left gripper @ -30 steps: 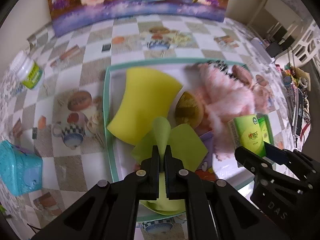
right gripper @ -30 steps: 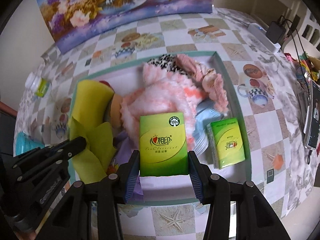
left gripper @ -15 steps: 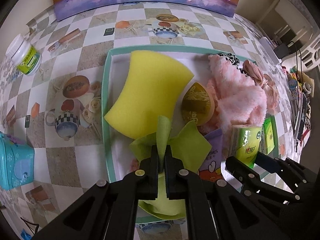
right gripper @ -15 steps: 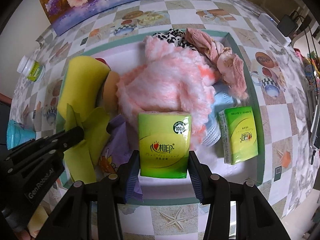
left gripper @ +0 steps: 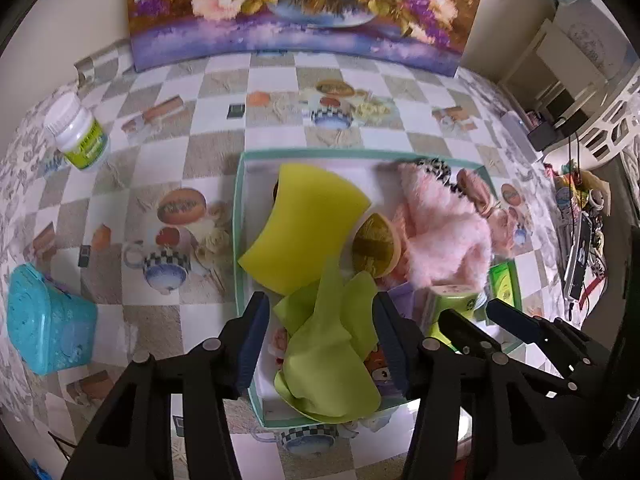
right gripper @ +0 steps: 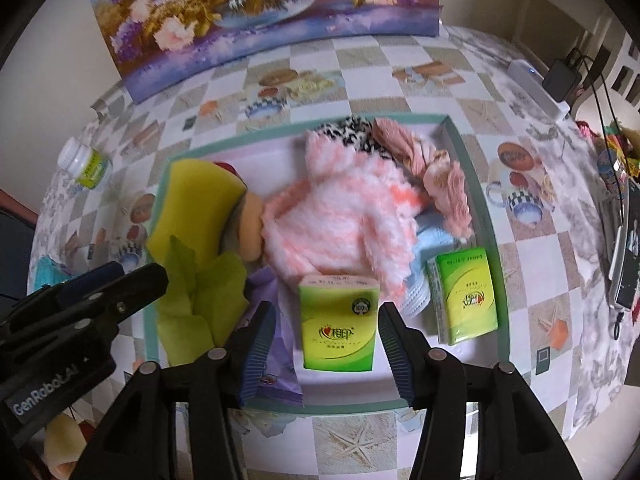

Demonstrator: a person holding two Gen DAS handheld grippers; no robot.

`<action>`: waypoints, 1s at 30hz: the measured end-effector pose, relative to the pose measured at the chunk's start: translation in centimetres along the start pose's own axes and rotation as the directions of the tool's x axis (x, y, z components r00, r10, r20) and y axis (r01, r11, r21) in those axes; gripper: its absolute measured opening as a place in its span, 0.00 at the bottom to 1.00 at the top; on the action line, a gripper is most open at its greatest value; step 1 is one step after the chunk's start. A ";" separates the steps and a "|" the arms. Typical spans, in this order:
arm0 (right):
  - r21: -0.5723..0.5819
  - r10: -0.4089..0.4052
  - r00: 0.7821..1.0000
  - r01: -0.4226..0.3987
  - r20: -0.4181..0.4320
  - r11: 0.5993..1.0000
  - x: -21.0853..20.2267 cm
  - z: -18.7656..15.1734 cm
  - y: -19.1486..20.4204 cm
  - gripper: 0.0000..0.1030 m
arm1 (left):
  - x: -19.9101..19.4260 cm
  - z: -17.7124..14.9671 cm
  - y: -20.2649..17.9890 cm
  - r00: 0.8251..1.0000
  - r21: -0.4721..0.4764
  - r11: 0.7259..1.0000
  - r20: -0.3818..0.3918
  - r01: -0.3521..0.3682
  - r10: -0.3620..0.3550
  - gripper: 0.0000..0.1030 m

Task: Organize soft objects

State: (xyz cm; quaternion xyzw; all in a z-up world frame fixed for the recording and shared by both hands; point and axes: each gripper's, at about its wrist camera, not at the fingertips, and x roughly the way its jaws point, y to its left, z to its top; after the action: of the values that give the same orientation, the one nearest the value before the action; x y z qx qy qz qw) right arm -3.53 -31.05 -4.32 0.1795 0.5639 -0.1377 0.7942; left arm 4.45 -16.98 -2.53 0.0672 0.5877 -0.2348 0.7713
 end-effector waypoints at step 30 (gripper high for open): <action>0.034 -0.018 0.998 0.016 0.067 0.999 -0.6 0.5 -0.7 1.00 | 0.8 1.0 3.8 0.990 -0.098 0.986 0.029 -0.133 0.136 0.92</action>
State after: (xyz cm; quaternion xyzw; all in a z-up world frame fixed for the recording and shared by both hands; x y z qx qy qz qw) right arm -3.61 -31.86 -3.66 0.1831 0.5360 -0.1597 0.8085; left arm 7.17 -14.23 -3.62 0.0655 0.5786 -0.1550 0.7980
